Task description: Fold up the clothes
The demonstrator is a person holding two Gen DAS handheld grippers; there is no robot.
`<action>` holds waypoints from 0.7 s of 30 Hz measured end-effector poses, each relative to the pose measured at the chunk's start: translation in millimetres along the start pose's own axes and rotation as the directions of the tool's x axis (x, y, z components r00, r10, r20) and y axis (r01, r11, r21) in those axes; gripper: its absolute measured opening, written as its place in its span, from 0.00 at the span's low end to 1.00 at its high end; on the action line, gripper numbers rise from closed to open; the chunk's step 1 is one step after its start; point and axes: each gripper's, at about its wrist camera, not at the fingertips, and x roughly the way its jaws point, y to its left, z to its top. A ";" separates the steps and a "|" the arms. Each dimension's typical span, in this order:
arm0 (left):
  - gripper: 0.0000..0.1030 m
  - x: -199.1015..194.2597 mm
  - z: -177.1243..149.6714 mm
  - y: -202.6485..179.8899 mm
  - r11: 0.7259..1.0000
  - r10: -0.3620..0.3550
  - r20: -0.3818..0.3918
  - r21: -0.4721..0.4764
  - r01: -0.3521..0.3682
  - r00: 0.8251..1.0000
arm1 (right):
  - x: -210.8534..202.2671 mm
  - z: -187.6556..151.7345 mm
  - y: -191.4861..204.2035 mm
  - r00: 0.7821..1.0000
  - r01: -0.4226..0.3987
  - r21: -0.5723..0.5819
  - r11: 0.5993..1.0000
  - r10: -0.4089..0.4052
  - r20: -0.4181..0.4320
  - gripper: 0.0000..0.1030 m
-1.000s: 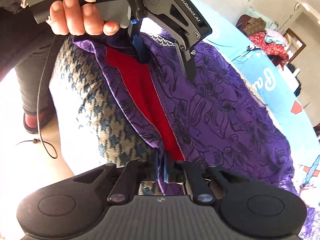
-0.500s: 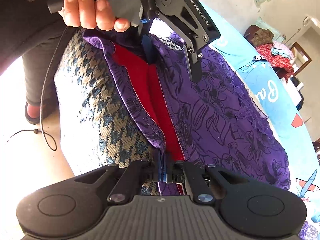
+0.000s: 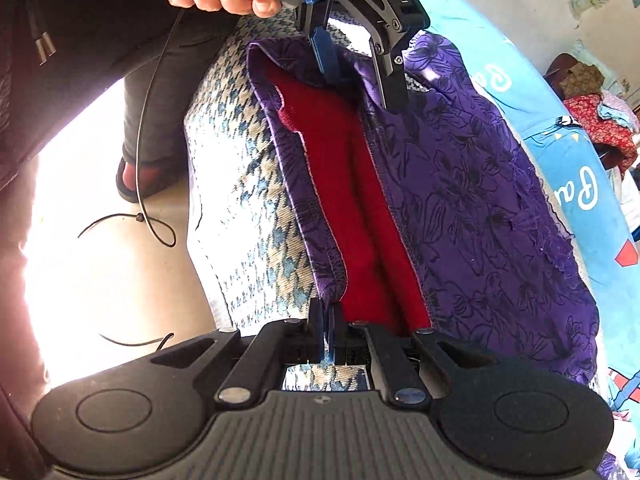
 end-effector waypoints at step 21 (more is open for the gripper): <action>1.00 -11.0 -13.3 17.5 0.927 0.372 0.036 -0.062 -0.370 0.927 | -33.5 -31.9 -74.8 0.986 0.164 0.384 0.909 -0.154 -0.058 0.04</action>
